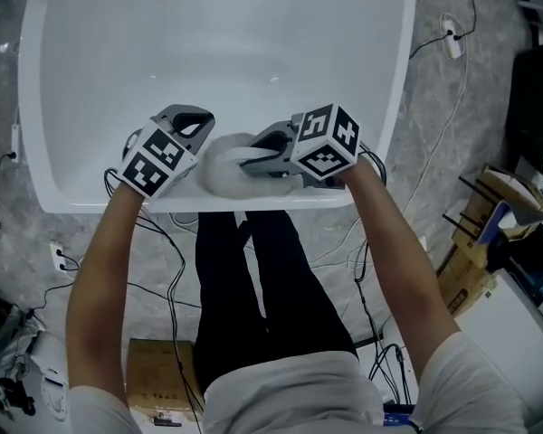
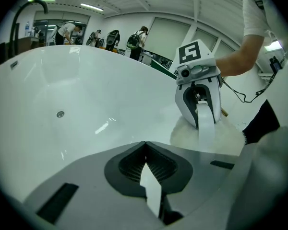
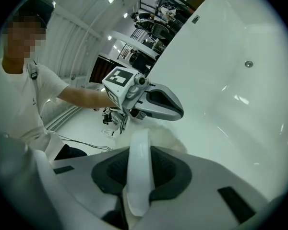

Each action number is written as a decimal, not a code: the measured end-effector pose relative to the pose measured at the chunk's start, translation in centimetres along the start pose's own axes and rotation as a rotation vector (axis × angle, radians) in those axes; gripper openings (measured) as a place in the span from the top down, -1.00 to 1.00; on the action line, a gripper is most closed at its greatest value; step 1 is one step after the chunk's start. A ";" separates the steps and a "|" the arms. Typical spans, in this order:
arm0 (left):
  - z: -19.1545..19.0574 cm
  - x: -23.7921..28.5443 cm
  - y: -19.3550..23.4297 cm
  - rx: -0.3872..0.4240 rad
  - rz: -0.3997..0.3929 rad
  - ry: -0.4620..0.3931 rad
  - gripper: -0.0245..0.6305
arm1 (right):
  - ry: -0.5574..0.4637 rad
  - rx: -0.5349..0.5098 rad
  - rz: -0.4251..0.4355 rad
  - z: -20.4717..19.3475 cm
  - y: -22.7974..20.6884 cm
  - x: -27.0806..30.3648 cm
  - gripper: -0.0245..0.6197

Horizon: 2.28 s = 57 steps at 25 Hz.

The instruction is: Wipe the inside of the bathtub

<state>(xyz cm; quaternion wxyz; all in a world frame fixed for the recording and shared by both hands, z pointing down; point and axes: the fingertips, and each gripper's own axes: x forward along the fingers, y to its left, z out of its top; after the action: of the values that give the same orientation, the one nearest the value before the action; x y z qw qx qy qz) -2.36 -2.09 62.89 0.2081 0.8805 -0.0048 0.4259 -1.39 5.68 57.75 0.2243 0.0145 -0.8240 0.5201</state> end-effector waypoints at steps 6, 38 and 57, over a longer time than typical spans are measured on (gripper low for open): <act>-0.8 -2.0 1.4 0.033 0.002 0.036 0.89 | -0.005 -0.016 0.049 1.9 1.9 1.3 0.63; -7.3 -3.5 12.0 0.141 -0.015 0.183 0.89 | -0.008 0.031 0.019 9.2 -9.7 12.3 0.64; -10.6 -2.7 15.2 0.074 0.127 0.269 0.89 | -0.015 -0.051 -0.159 9.6 -19.6 15.3 0.64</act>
<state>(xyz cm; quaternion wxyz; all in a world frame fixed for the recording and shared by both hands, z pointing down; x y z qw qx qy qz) -14.81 -12.50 72.21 0.1471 0.8204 -0.0167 0.5523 -13.46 -8.46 76.88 0.2590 0.0783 -0.8350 0.4792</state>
